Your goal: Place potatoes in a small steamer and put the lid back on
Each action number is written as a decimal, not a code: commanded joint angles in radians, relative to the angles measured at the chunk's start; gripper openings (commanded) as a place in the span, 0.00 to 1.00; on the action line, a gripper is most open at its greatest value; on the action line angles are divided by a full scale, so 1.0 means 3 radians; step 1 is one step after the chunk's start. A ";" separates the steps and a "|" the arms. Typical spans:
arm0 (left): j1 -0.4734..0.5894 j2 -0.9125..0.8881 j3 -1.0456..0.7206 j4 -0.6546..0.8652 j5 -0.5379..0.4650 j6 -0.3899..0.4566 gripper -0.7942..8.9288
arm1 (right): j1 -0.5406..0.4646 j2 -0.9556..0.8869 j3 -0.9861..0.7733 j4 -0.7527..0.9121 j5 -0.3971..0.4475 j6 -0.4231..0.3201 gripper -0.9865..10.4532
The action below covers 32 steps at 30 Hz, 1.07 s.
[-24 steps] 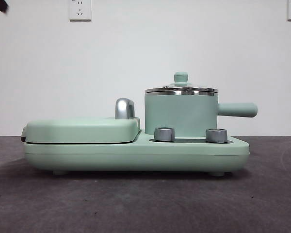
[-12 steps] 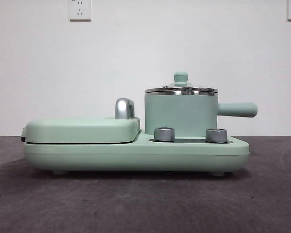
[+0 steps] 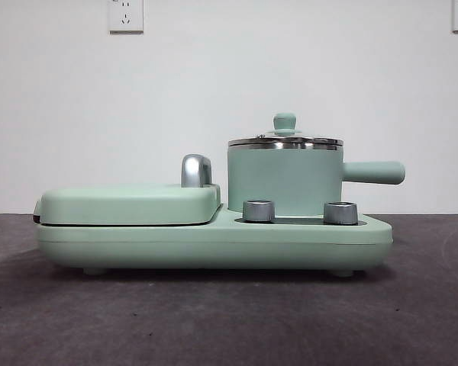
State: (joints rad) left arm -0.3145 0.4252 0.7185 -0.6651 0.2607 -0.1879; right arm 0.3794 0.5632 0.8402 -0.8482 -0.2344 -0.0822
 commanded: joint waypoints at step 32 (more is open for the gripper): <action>0.1101 -0.1408 -0.2354 0.1603 -0.0636 0.0337 0.09 | 0.0022 0.0008 0.0017 0.0041 -0.0004 0.0008 0.10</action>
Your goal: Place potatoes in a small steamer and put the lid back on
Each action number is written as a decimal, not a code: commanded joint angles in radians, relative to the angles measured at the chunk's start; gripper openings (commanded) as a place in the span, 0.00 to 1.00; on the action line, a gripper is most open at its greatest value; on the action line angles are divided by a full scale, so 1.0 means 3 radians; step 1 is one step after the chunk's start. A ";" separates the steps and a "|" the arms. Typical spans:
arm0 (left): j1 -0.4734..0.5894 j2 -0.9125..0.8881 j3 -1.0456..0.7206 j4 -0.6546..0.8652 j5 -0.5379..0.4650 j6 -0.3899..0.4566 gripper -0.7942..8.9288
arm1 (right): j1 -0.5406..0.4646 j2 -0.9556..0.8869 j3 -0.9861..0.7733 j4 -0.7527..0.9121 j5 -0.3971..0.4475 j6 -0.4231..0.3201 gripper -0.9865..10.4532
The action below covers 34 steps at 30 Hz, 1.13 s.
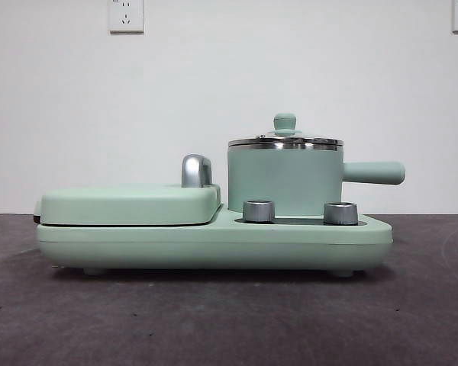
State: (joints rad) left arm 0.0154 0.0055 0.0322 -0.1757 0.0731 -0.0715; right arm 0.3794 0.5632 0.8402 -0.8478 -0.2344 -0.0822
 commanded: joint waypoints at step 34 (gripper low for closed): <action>-0.0003 -0.0003 -0.0066 -0.0025 -0.0008 -0.0102 0.09 | -0.0699 -0.0785 -0.1266 0.1451 0.0013 -0.0284 0.10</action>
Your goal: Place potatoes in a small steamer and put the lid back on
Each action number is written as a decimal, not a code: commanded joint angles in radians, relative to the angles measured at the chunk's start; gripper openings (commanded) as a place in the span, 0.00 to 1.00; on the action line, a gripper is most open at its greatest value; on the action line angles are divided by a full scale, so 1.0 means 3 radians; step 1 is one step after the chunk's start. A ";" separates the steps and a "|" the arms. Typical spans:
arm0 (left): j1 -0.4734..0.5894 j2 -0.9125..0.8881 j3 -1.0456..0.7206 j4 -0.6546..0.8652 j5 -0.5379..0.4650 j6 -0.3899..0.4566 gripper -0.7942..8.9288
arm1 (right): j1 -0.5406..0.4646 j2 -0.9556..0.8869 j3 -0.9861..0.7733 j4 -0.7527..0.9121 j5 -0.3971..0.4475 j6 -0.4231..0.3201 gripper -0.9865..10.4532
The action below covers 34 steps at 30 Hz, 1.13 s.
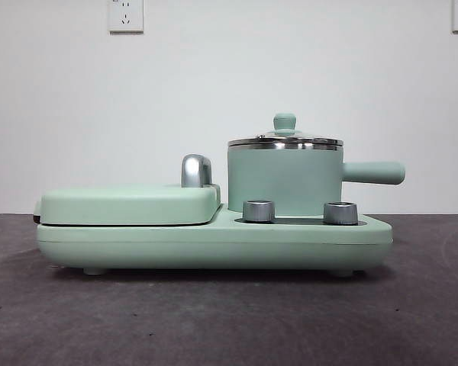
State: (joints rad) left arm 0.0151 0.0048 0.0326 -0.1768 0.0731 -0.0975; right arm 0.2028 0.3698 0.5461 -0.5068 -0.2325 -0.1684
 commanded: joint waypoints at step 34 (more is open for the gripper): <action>-0.0001 0.0000 -0.0067 -0.0022 -0.0009 -0.0015 0.09 | -0.0472 -0.1221 -0.1781 0.1165 0.0431 0.0425 0.10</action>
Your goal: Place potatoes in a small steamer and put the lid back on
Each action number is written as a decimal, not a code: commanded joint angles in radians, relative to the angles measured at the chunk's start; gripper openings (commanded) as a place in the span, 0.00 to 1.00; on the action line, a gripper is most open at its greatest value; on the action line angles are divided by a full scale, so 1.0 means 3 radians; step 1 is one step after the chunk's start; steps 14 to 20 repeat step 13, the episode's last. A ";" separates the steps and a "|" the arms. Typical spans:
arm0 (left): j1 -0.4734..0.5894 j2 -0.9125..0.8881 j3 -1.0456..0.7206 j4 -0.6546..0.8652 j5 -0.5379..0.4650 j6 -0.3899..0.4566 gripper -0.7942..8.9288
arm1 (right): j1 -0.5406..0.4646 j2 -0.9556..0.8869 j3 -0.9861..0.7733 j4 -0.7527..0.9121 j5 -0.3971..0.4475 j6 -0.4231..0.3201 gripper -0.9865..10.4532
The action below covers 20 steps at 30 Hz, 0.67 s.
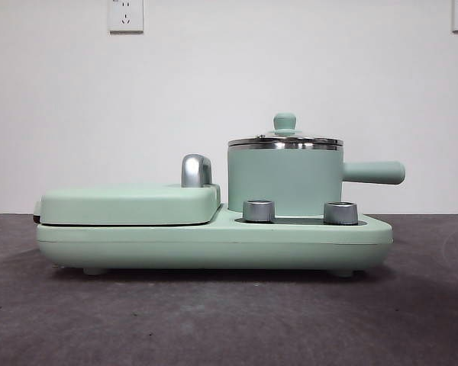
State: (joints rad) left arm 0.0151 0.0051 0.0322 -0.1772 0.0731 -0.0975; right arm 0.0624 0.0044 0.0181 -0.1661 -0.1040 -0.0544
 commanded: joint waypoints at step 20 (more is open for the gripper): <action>-0.0024 -0.0006 -0.0066 -0.0020 -0.0008 -0.0015 0.09 | -0.0004 -0.0003 -0.0022 0.0029 0.0001 0.0043 0.10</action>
